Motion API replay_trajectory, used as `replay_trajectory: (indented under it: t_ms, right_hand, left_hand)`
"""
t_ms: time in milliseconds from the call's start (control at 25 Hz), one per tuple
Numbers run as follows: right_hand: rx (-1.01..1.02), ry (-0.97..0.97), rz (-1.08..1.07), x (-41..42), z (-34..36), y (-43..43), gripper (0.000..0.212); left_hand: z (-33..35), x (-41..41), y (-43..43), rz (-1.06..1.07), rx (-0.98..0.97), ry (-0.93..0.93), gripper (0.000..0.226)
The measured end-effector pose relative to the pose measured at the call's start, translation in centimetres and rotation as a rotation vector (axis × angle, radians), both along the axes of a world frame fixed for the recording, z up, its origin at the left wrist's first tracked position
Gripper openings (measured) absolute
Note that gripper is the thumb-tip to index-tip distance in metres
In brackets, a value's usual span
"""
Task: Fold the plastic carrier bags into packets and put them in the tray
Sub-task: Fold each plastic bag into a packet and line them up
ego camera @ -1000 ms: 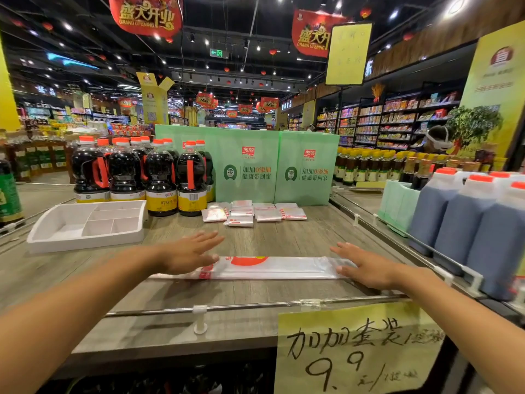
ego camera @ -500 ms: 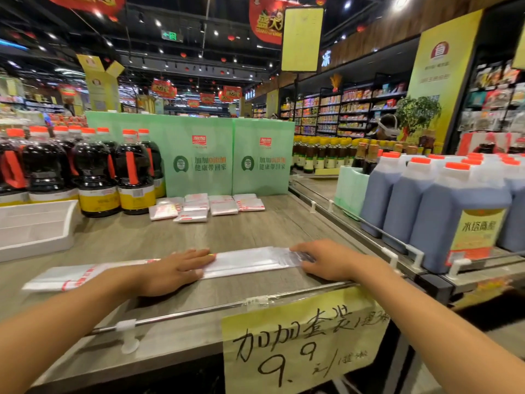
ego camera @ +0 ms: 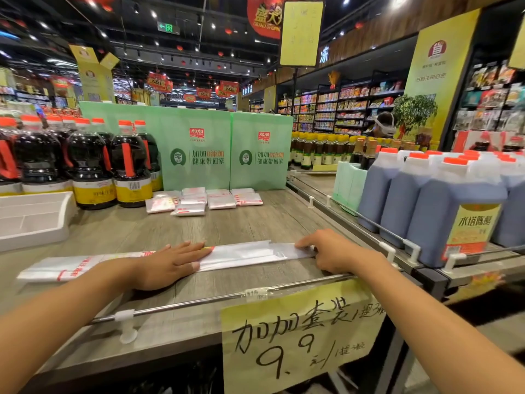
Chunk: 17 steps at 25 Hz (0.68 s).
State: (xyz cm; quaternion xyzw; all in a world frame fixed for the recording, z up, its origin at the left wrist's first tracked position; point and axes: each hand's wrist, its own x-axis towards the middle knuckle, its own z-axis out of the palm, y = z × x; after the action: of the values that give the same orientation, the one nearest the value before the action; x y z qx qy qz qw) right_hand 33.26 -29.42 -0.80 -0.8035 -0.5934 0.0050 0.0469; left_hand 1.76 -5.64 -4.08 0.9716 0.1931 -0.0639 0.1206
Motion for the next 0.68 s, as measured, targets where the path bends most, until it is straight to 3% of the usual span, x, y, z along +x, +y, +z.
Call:
replay_trajectory:
  t_ms: [120, 240, 360, 440, 560, 680]
  right_hand:
    - [0.034, -0.058, -0.019, 0.7, -0.4, 0.5, 0.039]
    - [0.054, -0.093, -0.026, 1.1, -0.7, 0.7, 0.029]
    - [0.064, -0.111, -0.016, 1.0, -0.5, 0.8, 0.020]
    - [0.051, -0.171, 0.004, 0.7, -0.4, 1.0, 0.018]
    - [0.014, -0.206, 0.017, 0.6, -0.1, 0.8, 0.017]
    - [-0.003, -0.164, 0.046, 1.1, 0.3, 0.0, 0.017]
  left_hand:
    - [0.1, 0.2, -0.3, 0.033, -0.004, 0.000, 0.072]
    - [0.2, -0.1, -0.4, 0.018, -0.032, 0.010, 0.097]
    - [0.2, -0.1, -0.6, 0.041, -0.015, 0.009, 0.064]
    - [0.2, -0.1, -0.7, 0.058, -0.017, 0.000, 0.055]
    - [0.5, -0.4, -0.7, 0.050, -0.021, 0.020, 0.066]
    - [1.7, -1.6, -0.8, 0.024, -0.053, 0.100, 0.105]
